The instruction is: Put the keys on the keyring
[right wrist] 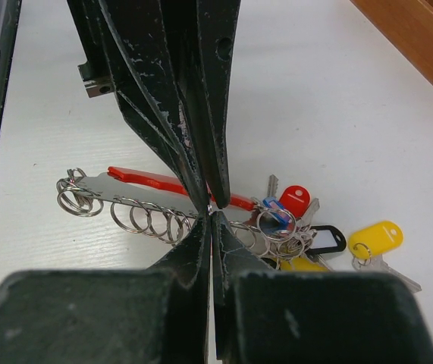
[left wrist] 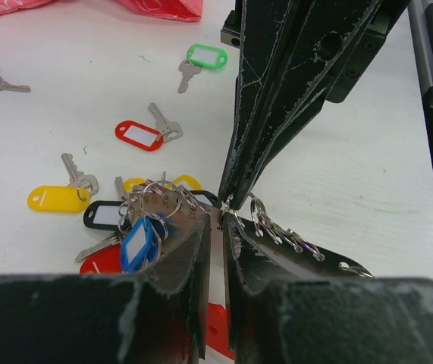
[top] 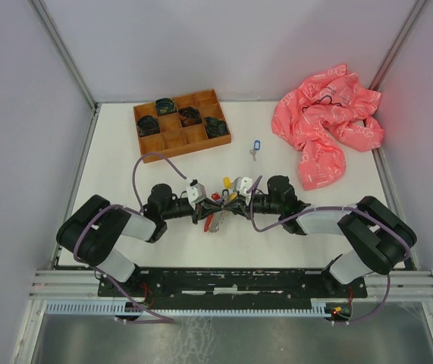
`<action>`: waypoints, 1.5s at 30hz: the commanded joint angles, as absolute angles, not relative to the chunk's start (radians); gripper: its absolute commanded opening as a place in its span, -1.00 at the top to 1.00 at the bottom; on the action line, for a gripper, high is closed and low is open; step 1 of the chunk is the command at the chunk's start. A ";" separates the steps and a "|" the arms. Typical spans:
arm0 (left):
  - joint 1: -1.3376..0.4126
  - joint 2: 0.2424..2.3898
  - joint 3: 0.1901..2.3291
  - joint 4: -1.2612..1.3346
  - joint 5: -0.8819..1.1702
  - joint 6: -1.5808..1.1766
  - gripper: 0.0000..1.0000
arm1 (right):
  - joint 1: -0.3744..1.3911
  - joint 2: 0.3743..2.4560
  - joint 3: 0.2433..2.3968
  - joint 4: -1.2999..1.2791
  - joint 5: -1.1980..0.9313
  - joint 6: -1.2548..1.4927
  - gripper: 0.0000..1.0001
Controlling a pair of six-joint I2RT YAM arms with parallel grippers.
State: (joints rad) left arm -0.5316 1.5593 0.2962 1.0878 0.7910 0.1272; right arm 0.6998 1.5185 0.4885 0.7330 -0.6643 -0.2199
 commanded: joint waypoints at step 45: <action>-0.644 1.190 0.455 0.369 0.247 0.203 0.95 | 0.626 1.157 0.692 -0.141 -0.079 0.345 -0.66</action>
